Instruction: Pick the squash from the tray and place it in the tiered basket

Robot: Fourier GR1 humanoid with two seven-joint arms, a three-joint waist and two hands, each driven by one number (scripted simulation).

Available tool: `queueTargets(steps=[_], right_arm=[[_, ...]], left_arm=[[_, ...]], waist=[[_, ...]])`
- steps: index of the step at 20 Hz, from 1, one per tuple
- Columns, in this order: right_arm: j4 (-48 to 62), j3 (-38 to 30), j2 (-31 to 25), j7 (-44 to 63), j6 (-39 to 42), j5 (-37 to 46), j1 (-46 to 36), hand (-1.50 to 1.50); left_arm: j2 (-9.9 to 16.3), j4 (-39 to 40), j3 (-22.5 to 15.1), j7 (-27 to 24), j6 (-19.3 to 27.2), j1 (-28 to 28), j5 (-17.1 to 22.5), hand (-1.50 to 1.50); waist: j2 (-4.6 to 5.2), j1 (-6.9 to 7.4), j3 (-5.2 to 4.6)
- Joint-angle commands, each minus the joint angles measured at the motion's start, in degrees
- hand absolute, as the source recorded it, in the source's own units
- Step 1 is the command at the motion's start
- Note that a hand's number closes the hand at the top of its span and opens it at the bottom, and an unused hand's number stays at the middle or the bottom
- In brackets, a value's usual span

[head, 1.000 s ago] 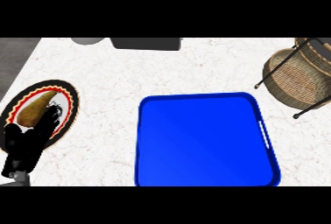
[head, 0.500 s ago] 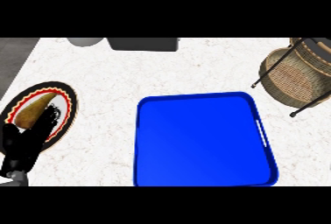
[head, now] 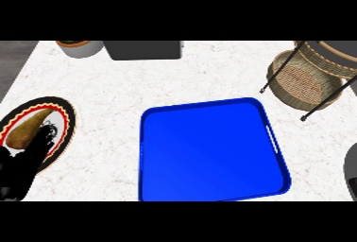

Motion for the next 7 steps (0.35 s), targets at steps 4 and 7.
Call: queueTargets(steps=[4, 7], right_arm=[[-15.61, -5.89, 3.23, -4.58, -3.91, -10.35, 5.45, -1.5], [-22.14, -6.89, 6.52, -6.83, -0.64, -14.63, 11.14, -1.5]], left_arm=[[0.21, -0.63, 1.75, -0.36, 1.54, 2.94, -0.26, 0.0], [0.32, -0.51, 2.46, 0.57, 1.46, 2.53, 0.58, 0.0]], waist=[[-1.66, -3.48, 0.03], [-1.76, -4.68, 0.04]])
